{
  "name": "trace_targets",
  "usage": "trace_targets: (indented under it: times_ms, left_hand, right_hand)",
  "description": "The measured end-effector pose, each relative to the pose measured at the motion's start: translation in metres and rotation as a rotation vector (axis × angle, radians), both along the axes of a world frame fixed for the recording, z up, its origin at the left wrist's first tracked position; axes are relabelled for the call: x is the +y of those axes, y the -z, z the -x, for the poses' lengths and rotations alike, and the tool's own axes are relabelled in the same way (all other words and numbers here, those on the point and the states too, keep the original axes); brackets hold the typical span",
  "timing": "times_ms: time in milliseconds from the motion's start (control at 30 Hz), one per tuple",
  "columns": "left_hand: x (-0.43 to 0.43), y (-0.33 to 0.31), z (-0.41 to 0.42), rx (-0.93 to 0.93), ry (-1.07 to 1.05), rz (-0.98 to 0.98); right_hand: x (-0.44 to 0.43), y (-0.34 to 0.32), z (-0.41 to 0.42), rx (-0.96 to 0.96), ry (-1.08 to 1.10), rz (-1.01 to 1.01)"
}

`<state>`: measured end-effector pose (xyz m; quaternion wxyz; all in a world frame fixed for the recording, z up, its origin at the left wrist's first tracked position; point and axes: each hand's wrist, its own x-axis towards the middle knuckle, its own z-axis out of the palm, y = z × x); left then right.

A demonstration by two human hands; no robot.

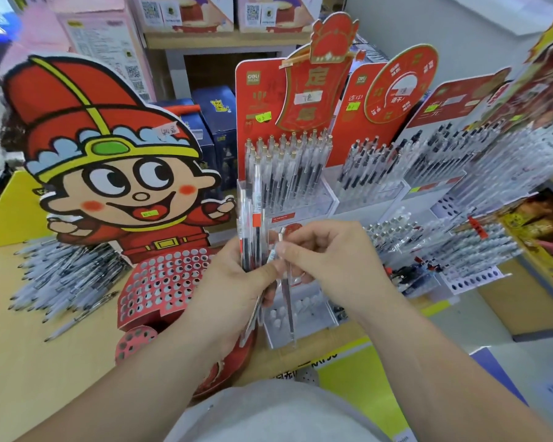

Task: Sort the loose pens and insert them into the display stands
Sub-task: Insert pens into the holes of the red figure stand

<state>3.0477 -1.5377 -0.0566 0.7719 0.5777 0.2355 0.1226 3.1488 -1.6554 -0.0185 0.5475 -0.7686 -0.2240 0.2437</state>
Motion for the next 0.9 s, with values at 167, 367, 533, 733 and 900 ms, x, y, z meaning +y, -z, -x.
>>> trace_targets:
  times_ms: [167,367,533,733,900]
  left_hand:
    - [0.004,0.000,-0.003,0.013,0.021,0.035]
    - [0.013,0.005,-0.009,0.083,-0.050,0.196]
    - [0.016,0.001,-0.011,0.044,-0.092,0.254]
    - [0.017,0.004,-0.011,0.061,-0.130,0.225]
    - [0.020,0.011,-0.011,0.086,-0.161,0.220]
  right_hand:
    - [-0.002,-0.004,-0.006,0.005,0.064,-0.003]
    - [-0.010,-0.025,-0.037,-0.170,0.324,-0.171]
    - [0.002,-0.032,-0.069,-0.356,0.415,-0.231]
    - [0.027,-0.015,-0.088,-0.561,0.375,-0.135]
    - [0.031,-0.018,-0.094,-0.697,0.335,-0.099]
